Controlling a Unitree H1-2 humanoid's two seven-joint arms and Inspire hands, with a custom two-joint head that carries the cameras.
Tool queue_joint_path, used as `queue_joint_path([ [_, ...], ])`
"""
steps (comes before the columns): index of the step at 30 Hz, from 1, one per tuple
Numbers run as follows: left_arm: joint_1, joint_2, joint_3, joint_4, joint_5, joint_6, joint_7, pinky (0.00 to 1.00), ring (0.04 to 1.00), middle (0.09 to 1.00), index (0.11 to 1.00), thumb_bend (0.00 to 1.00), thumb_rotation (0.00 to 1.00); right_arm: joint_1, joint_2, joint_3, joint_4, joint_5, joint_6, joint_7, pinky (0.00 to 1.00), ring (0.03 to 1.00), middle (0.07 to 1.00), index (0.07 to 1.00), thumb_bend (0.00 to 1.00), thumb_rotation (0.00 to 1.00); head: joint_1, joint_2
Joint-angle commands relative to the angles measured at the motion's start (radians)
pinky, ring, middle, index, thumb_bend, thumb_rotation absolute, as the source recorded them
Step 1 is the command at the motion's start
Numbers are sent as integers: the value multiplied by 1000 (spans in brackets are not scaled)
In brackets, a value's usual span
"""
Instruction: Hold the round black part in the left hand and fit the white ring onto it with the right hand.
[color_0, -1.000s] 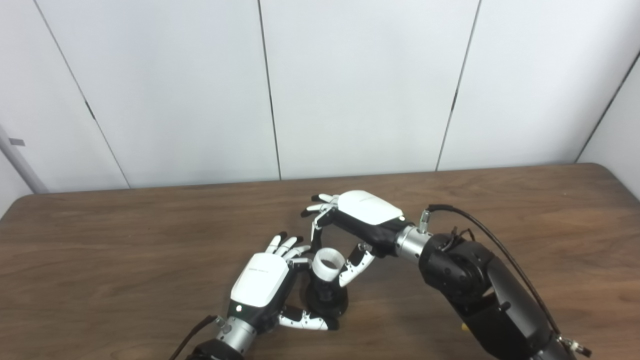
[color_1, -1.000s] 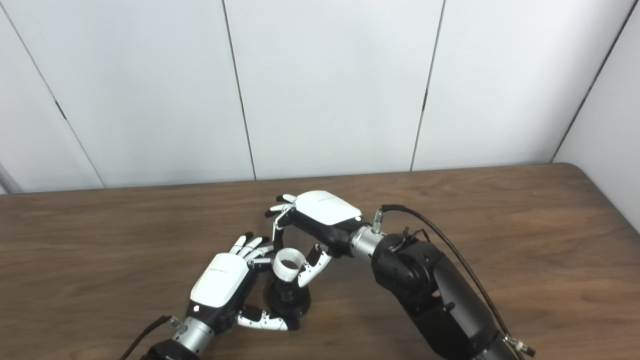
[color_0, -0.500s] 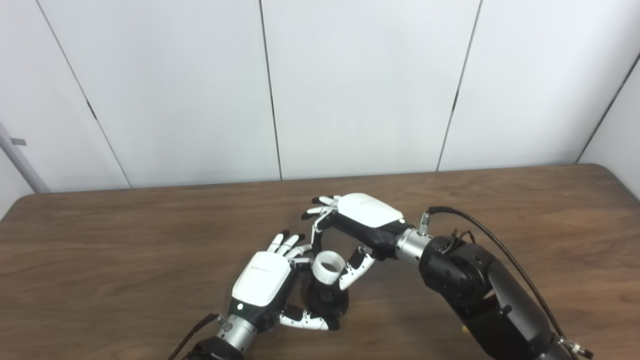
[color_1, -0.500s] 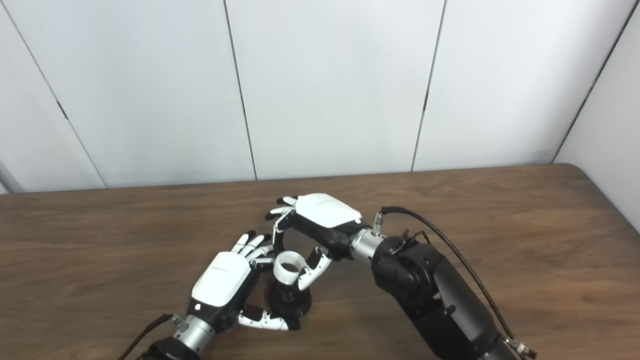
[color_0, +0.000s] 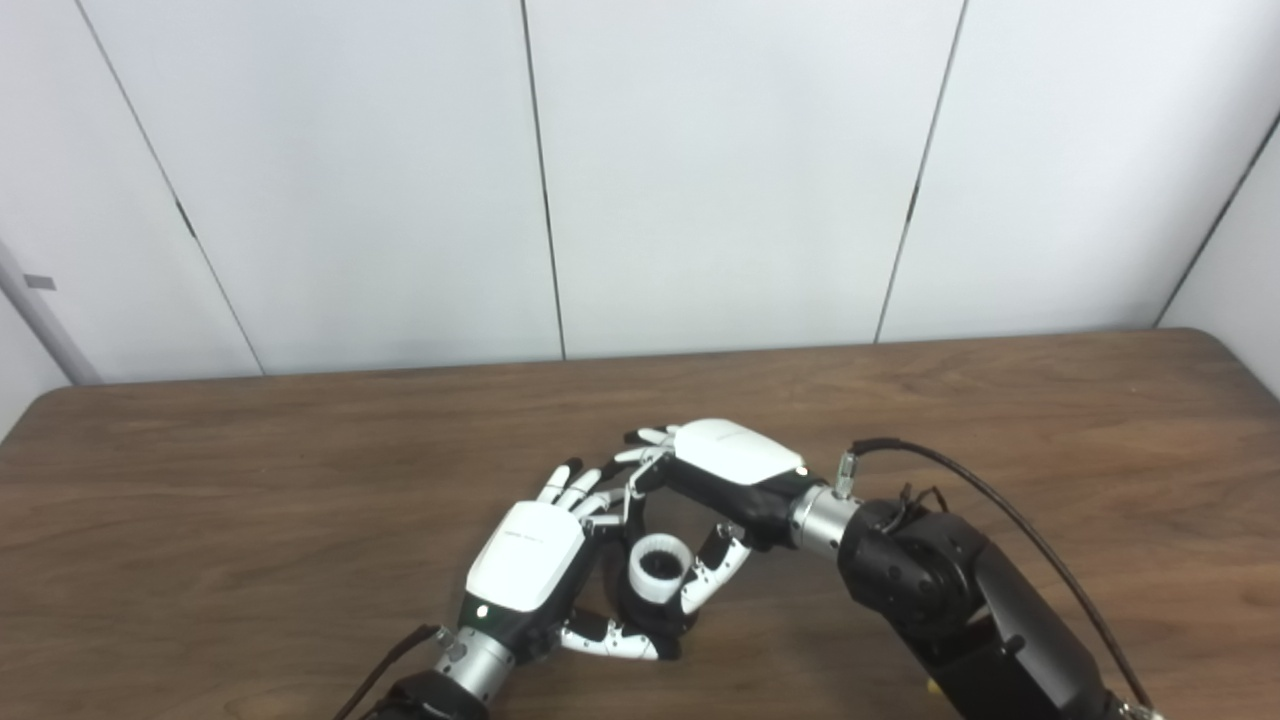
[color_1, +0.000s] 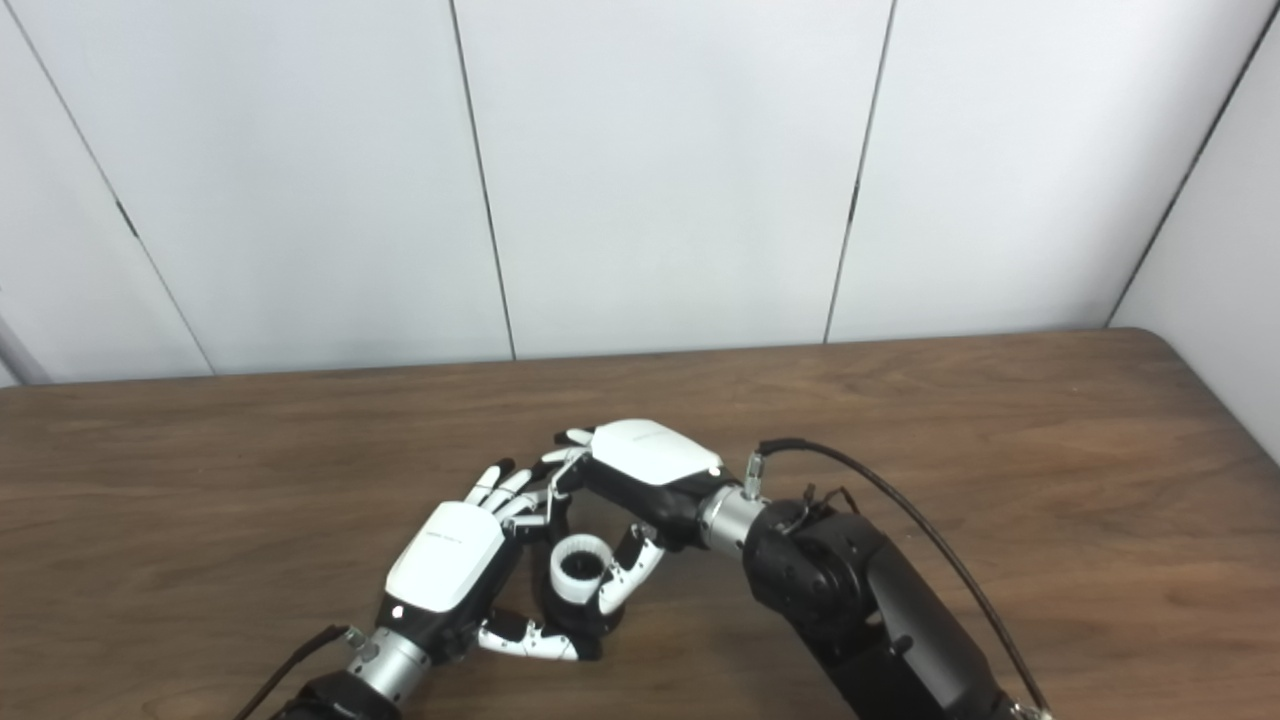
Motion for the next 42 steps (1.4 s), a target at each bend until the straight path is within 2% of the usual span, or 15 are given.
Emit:
queue_joint_path([
  [1,39,15,-51,66,52,6,-83,1000,936,831,480,521,48,-27,4,-10,-40,11,4,-3,1000,978,884,475,519,129,-1,0],
  [15,43,15,-54,47,51,19,-94,1000,942,834,480,522,48,-26,-2,-6,-46,12,10,-1,1000,979,887,475,519,128,5,3],
  [19,43,15,-53,48,47,15,-92,1000,942,836,480,521,48,-36,0,-3,-53,11,45,32,1000,994,914,485,521,142,5,-1],
  [20,42,15,-53,51,46,12,-89,1000,940,835,480,521,48,-38,-1,-2,-57,9,54,42,1000,997,937,580,752,227,5,-1],
  [21,41,15,-54,52,48,11,-88,1000,939,834,480,521,48,-41,-1,1,-63,7,71,60,1000,999,948,629,870,271,5,-1],
  [22,41,14,-54,53,48,12,-86,1000,938,834,480,521,48,-44,-2,4,-70,8,93,81,1000,1000,979,768,948,368,5,-1],
  [23,41,13,-53,55,48,12,-86,1000,939,833,480,521,48,-45,-1,5,-75,10,112,99,1000,1000,990,862,974,413,6,-6],
  [25,40,13,-54,57,50,11,-83,1000,940,831,480,521,48,-46,0,5,-82,20,135,122,1000,1000,998,970,996,460,7,-7],
  [31,42,13,-54,56,48,13,-86,1000,944,831,480,522,48,-44,-3,7,-86,30,154,140,1000,1000,1000,1000,1000,510,7,-7],
  [42,41,11,-53,62,44,10,-84,1000,941,831,480,522,48,-44,-12,9,-75,28,147,140,1000,1000,1000,1000,1000,516,6,-13],
])
